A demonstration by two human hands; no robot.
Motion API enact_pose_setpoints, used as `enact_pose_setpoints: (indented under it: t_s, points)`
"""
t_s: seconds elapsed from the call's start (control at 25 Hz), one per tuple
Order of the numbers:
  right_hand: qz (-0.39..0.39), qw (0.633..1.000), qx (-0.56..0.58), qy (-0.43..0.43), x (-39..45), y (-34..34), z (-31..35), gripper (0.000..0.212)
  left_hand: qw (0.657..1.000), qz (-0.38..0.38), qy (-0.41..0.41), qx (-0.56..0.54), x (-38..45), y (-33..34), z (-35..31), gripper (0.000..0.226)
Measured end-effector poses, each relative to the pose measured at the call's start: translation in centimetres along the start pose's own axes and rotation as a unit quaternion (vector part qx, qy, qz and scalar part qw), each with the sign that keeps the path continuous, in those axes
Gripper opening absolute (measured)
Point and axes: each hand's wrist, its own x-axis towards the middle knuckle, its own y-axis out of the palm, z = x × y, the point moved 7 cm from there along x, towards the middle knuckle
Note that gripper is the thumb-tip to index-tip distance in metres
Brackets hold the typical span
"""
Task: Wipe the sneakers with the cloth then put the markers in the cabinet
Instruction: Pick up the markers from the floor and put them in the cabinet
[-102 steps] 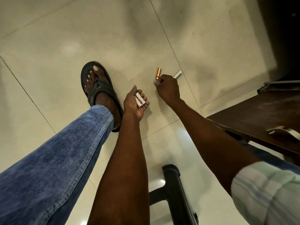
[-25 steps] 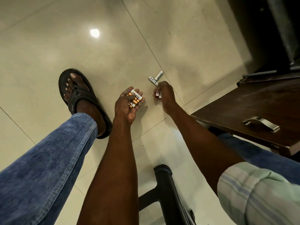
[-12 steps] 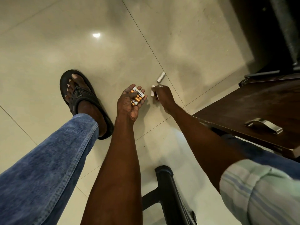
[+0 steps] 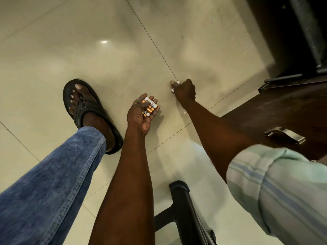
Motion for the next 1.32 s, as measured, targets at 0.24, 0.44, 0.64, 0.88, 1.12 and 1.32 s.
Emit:
enact_pose_setpoints:
  t_s: [0.24,0.44,0.64,0.88,1.12,1.32]
  points:
    - [0.059,0.996,0.063,-0.02,-3.8,-1.5,1.0,0.028,1.0,-0.003,0.008,0.022,-1.3,2.6,0.4,0.008]
    - [0.053,0.978,0.191,-0.06,-14.2,-11.4,2.7,0.028,0.991,0.025,0.028,0.127,-8.7,7.2,0.8,0.007]
    - [0.162,0.973,0.139,-0.092,-26.2,-23.0,3.8,0.03,0.957,0.159,0.001,0.244,-23.1,13.1,3.7,0.031]
    - [0.151,0.939,0.307,-0.03,-38.0,-34.2,-3.7,0.034,0.934,0.261,-0.066,0.236,-38.4,14.6,12.6,0.021]
    - [0.11,0.869,0.48,-0.044,-47.2,-42.7,-13.0,0.016,0.9,0.285,-0.032,0.329,-46.6,14.6,21.2,0.023]
    - [-0.062,0.943,0.304,-0.121,-52.5,-48.3,-16.6,0.007,0.851,0.372,-0.103,0.356,-53.4,14.8,28.0,0.044]
